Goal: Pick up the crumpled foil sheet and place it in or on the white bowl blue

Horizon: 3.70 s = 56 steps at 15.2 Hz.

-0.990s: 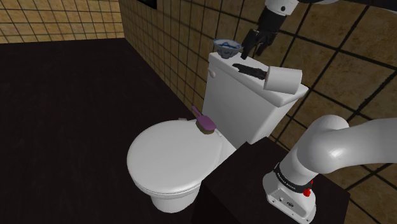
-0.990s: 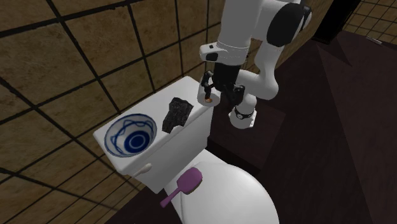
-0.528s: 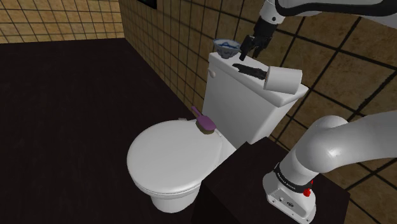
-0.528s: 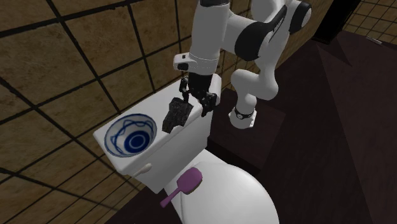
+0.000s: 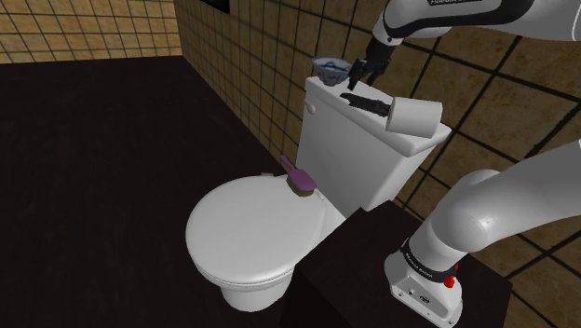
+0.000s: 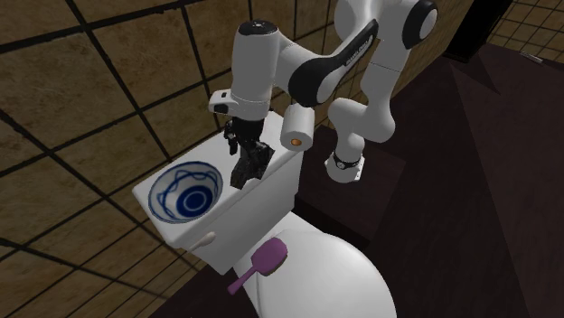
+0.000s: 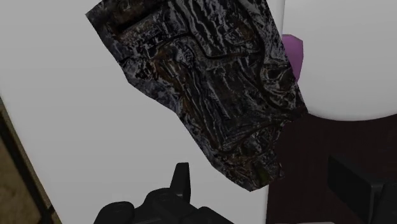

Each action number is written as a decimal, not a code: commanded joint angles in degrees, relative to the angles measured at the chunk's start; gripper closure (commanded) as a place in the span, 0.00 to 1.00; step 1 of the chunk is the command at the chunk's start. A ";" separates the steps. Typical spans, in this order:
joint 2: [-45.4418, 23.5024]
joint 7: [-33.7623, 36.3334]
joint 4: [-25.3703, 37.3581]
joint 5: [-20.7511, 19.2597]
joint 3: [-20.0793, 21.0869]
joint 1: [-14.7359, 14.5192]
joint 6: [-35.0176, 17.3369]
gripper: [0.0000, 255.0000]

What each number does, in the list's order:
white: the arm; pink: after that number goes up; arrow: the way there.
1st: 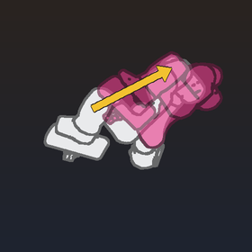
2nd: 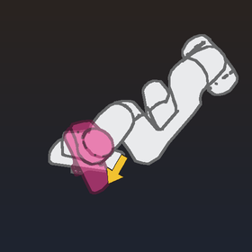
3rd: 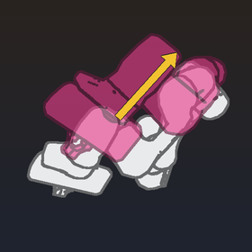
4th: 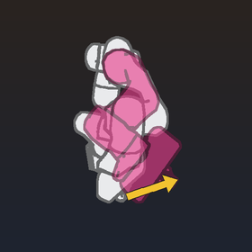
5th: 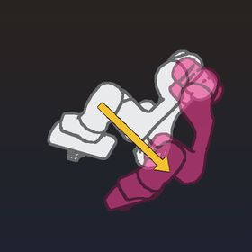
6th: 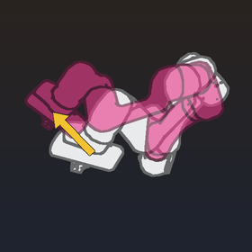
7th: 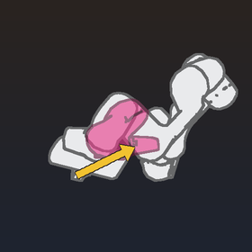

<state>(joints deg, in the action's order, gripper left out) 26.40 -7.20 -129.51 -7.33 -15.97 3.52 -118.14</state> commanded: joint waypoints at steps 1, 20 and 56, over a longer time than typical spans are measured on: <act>-1.21 -0.56 -0.56 -0.03 -0.68 0.10 -1.92 0.00; -3.12 -0.77 -3.11 0.12 -1.31 0.00 -6.36 1.00; -11.50 -2.04 27.07 3.37 -0.79 -1.67 15.62 1.00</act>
<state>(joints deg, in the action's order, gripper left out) 17.37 -9.08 -104.74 -4.58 -16.50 2.11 -102.44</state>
